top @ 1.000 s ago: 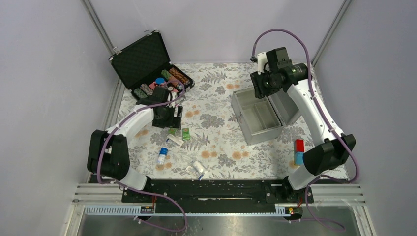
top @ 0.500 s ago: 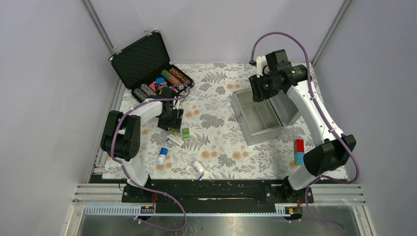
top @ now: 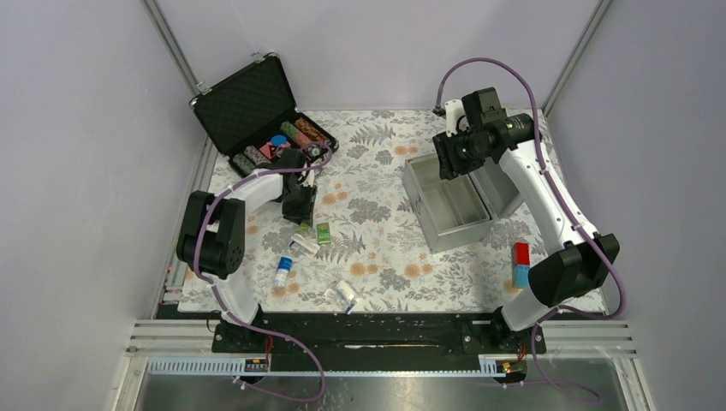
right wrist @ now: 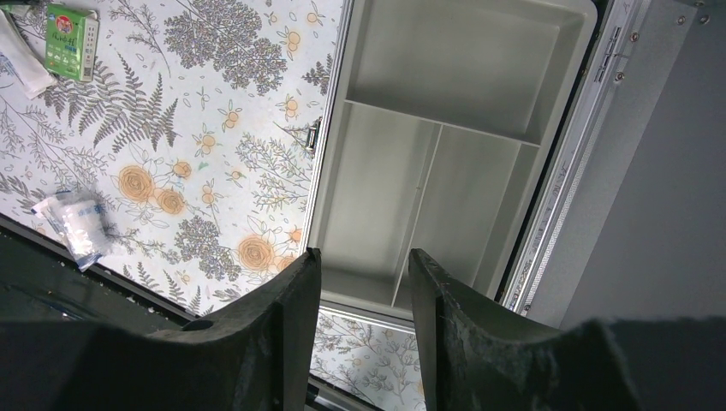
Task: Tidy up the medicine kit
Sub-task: Pick up the medical item at the center of the board.
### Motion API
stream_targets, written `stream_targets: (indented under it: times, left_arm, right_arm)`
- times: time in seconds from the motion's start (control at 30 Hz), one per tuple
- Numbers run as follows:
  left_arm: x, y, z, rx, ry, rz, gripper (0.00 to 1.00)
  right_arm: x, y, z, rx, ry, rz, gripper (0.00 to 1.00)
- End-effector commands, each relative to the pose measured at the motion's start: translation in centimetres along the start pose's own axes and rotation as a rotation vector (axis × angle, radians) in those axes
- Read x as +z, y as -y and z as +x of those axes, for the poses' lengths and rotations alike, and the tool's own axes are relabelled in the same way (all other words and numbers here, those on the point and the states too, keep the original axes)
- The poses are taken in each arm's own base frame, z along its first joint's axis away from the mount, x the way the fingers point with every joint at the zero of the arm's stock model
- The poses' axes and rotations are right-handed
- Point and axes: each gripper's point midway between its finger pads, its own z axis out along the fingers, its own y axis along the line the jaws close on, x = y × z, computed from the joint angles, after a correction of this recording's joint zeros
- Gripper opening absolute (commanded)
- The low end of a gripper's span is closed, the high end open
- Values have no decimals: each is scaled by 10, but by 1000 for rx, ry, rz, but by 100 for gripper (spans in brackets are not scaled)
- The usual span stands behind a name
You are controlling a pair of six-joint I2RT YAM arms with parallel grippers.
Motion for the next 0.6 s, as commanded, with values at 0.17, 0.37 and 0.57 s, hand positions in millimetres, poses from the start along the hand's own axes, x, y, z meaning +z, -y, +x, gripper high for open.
stream_targets:
  times: [0.17, 0.37, 0.57]
  left_arm:
    - [-57, 26, -43, 6, 168, 111, 31]
    - [-111, 81, -98, -21, 303, 331, 29]
    - [-147, 172, -145, 35, 393, 566, 29]
  right_arm:
    - [-16, -3, 1, -22, 25, 12, 49]
    - [-33, 11, 6, -57, 34, 104, 49]
    - [-61, 32, 8, -60, 78, 251, 49]
